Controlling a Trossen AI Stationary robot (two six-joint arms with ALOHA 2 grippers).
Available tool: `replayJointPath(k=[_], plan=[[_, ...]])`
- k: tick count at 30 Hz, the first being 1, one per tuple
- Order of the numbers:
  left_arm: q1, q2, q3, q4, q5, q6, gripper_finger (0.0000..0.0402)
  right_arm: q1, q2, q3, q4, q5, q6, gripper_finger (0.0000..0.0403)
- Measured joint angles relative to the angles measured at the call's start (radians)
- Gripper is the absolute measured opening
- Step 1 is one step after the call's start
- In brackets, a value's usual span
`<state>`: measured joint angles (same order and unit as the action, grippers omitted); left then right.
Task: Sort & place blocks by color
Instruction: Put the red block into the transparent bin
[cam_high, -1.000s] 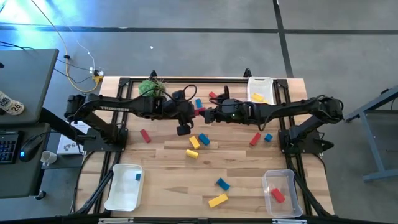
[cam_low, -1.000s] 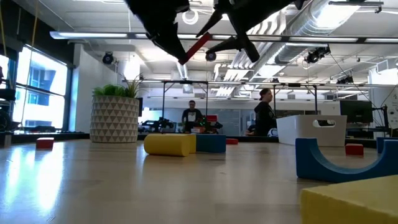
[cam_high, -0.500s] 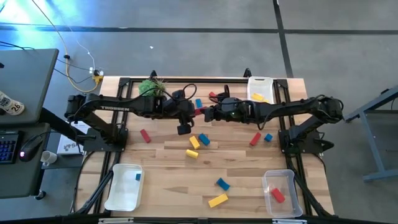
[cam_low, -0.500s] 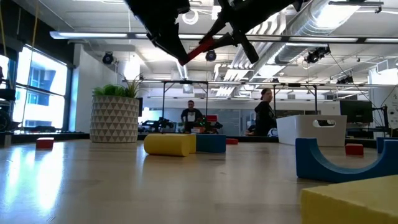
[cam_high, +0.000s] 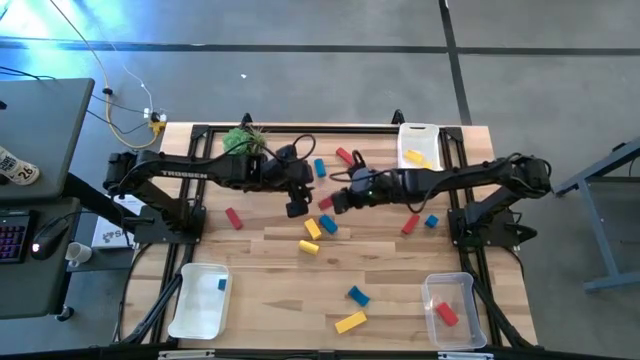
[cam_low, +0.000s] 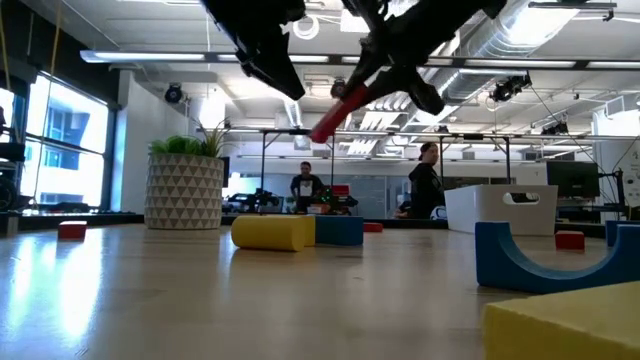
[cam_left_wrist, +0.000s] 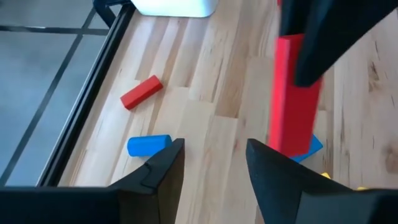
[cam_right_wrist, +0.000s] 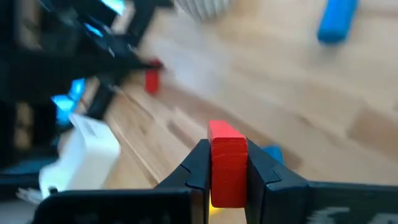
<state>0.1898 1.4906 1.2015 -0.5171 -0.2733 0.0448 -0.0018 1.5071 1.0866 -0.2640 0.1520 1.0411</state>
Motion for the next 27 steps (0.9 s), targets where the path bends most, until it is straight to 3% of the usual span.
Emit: replayJointPath(k=[8,20,27], plan=[[0.0,0.0,0.0,0.0,0.0,0.036,0.0187,0.13,-0.046,0.0,-0.19,-0.005,0.134,0.0034],[0.0,0.0,0.0,0.008,0.0,0.045,0.0206,0.369,-0.239,0.0,-0.406,0.176,0.418,0.0036],[0.0,0.0,0.0,0.009,0.0,0.045,0.0205,0.469,-0.33,0.0,-0.528,0.067,0.486,0.0038]])
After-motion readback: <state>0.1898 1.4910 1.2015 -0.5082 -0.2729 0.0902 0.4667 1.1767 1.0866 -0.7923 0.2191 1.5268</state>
